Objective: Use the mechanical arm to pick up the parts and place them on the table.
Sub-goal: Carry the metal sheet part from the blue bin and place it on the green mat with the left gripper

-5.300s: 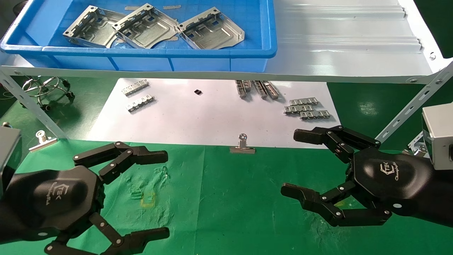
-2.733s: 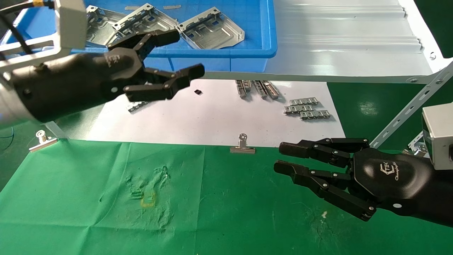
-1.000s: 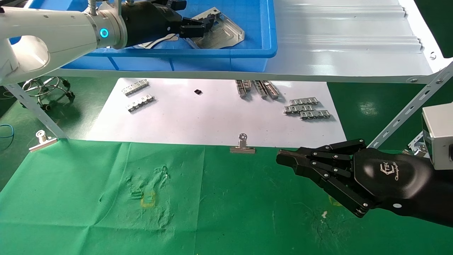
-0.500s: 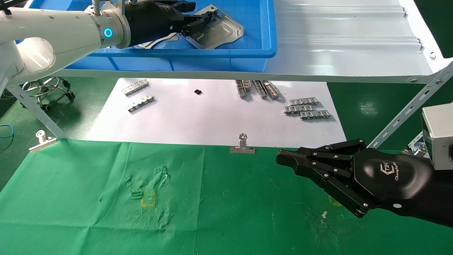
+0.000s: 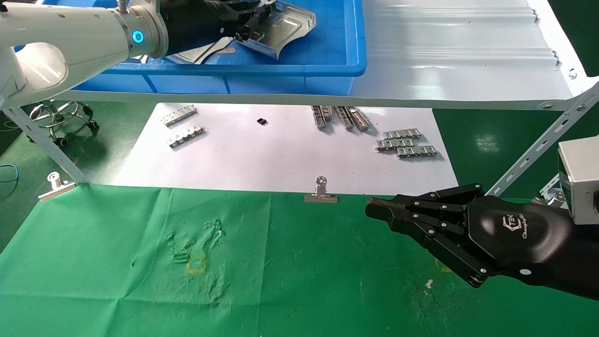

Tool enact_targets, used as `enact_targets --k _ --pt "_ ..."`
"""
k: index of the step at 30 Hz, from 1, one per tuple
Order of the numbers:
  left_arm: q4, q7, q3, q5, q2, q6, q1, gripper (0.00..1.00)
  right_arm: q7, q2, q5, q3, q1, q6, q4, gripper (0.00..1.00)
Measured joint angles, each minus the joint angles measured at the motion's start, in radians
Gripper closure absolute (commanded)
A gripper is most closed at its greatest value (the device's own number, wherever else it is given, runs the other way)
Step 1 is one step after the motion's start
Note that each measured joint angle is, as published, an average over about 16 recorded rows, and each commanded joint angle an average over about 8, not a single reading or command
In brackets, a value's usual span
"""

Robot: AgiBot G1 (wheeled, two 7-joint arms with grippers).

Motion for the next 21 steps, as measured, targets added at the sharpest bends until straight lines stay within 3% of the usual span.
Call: enact_targets --k 11,21 --pt "0.026 0.03 -0.019 -0.065 -0.028 0.04 -0.036 1.0 0.0 0.0 0.0 0.0 0.0 0.0 0.0 1.0" --pt "0.041 0.133 -0.054 -0.124 -0.126 0.258 -0.063 1.0 0.0 0.0 0.0 0.0 0.0 0.0 0.0 1.0"
